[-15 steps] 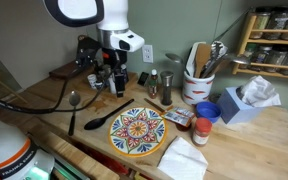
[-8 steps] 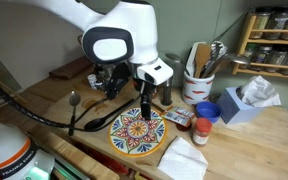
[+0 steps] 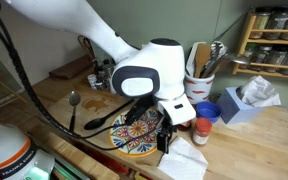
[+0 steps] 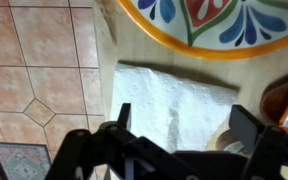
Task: Use a tissue to wipe the wet part of the counter
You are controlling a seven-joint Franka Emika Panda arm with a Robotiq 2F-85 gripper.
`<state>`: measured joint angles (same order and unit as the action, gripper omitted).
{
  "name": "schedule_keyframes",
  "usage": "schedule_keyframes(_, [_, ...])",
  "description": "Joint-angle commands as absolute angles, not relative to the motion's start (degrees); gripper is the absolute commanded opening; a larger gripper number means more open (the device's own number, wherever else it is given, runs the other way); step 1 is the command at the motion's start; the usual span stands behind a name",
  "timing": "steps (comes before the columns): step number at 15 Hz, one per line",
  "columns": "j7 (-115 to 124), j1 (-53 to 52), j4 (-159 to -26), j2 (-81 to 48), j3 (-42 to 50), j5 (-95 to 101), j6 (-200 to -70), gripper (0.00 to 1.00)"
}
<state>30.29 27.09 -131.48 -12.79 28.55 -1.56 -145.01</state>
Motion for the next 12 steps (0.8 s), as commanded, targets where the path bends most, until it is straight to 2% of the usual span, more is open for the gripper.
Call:
schedule_keyframes(1, [36.9, 27.0, -127.0, -20.4, 30.2, -6.4, -145.0, 1.0])
schedule_keyframes(7, [38.1, 28.9, -123.6, -26.7, 28.2, -15.7, -144.6, 1.0])
schedule_keyframes(8, [37.9, 29.2, -123.1, -27.3, 27.9, -17.1, -144.6, 0.95])
schedule_keyframes(9, [37.8, 29.3, -122.5, -27.8, 27.8, -18.1, -144.4, 0.73])
schedule_keyframes(11, [37.8, 29.7, -121.6, -28.7, 27.5, -19.7, -144.0, 0.68])
schedule_keyframes(12, [37.7, 29.8, -121.2, -29.0, 27.4, -20.2, -143.7, 0.61])
